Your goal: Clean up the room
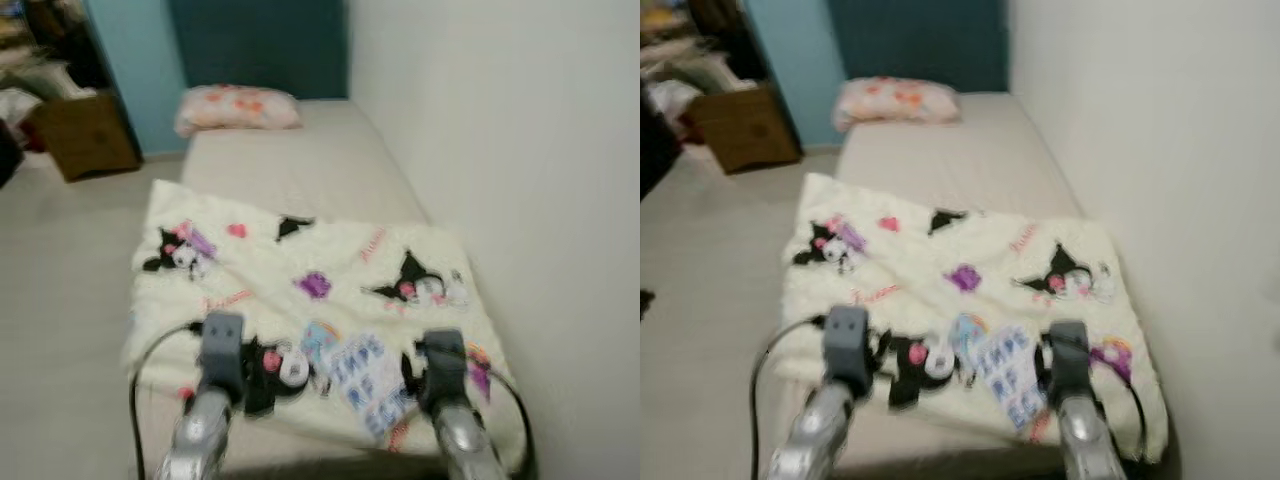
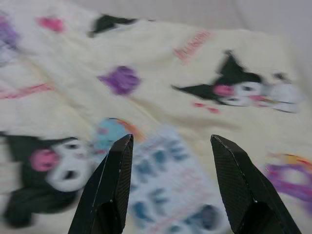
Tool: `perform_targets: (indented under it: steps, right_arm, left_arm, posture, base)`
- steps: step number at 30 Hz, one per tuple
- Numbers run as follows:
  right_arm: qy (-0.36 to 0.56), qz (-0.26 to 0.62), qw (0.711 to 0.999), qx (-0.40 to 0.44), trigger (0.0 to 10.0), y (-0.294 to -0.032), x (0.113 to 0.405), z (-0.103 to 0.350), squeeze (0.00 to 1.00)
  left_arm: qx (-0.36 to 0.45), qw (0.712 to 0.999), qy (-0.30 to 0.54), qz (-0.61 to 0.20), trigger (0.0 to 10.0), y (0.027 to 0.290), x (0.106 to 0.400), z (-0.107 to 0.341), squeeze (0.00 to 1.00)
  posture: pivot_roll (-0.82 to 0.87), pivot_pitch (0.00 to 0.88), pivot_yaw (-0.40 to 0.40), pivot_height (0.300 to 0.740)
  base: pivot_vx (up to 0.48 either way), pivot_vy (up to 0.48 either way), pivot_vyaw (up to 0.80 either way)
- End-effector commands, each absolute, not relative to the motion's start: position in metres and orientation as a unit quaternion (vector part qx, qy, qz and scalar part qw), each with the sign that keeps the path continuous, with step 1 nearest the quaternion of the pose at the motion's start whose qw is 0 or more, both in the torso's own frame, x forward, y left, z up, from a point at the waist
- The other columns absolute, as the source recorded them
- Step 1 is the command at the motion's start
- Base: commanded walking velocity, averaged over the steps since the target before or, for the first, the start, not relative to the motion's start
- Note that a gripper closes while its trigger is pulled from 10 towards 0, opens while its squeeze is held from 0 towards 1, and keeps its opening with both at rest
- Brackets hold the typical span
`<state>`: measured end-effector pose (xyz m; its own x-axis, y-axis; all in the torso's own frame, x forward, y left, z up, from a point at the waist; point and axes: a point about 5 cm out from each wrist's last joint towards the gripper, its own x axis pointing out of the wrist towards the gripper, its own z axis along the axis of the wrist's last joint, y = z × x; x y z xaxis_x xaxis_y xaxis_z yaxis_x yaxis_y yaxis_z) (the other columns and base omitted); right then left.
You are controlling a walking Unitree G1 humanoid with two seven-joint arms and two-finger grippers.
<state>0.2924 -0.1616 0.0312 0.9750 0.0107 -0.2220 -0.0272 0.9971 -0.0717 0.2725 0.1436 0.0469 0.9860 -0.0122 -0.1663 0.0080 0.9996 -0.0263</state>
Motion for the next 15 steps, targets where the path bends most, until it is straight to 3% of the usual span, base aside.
perform_targets:
  steps: [1,15]
  right_arm:
    - [0.128,0.006,0.991,-0.030,10.0,-0.1630,0.2868,0.0236,0.00]
    - [0.122,0.010,0.992,-0.024,10.0,-0.1627,0.2867,0.0244,0.00]
  left_arm:
    - [-0.003,0.996,0.090,-0.002,10.0,0.1467,0.2701,0.0439,0.00]
    - [0.000,0.996,0.088,0.012,10.0,0.1469,0.2721,0.0456,0.00]
  posture:
    - [-0.04,0.088,0.030,0.740]
    - [-0.04,0.090,0.029,0.740]
  base:
    - [0.000,0.000,0.00]
    - [0.000,0.000,0.00]
